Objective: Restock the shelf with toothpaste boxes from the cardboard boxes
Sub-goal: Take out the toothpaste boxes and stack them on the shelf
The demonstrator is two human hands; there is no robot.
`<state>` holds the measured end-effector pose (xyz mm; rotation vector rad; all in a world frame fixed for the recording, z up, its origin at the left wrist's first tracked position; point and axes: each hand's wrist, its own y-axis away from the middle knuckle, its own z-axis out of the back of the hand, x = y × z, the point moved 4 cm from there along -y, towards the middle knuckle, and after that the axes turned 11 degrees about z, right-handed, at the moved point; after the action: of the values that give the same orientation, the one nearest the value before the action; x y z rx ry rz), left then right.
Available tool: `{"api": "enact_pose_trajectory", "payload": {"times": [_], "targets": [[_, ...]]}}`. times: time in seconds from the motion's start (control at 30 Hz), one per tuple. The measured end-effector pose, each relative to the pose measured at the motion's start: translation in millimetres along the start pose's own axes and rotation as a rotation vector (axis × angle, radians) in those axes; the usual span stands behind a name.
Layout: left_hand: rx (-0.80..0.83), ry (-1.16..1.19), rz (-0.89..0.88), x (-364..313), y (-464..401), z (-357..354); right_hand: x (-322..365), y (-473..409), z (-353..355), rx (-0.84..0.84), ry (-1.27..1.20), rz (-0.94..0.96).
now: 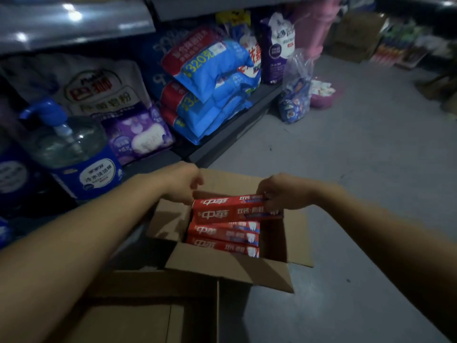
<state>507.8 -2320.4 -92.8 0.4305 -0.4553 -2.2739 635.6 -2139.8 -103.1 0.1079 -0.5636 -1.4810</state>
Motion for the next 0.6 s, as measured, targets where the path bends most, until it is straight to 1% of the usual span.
{"api": "enact_pose_trajectory", "payload": {"times": [0.07,0.13,0.2,0.33,0.47,0.53,0.6], "targets": [[-0.056,0.019,-0.004,7.6,15.1,28.1,4.1,9.0,28.6,-0.035,-0.090,0.003],[-0.122,0.001,-0.013,17.1,33.3,59.0,14.7,17.8,59.8,-0.061,-0.260,0.026],[-0.195,-0.019,-0.018,28.1,55.2,92.9,33.3,26.2,94.1,-0.089,-0.376,0.061],[-0.310,0.052,0.003,63.1,102.2,160.9,82.1,33.7,161.2,-0.196,-0.453,0.147],[-0.429,0.150,0.062,104.3,158.5,222.6,135.5,32.9,222.9,-0.264,-0.496,0.214],[-0.462,0.216,0.078,124.1,187.3,248.7,166.1,30.2,251.8,-0.276,-0.500,0.259],[-0.495,0.232,0.109,144.3,218.6,272.3,200.2,23.2,278.3,-0.269,-0.514,0.322]]}}
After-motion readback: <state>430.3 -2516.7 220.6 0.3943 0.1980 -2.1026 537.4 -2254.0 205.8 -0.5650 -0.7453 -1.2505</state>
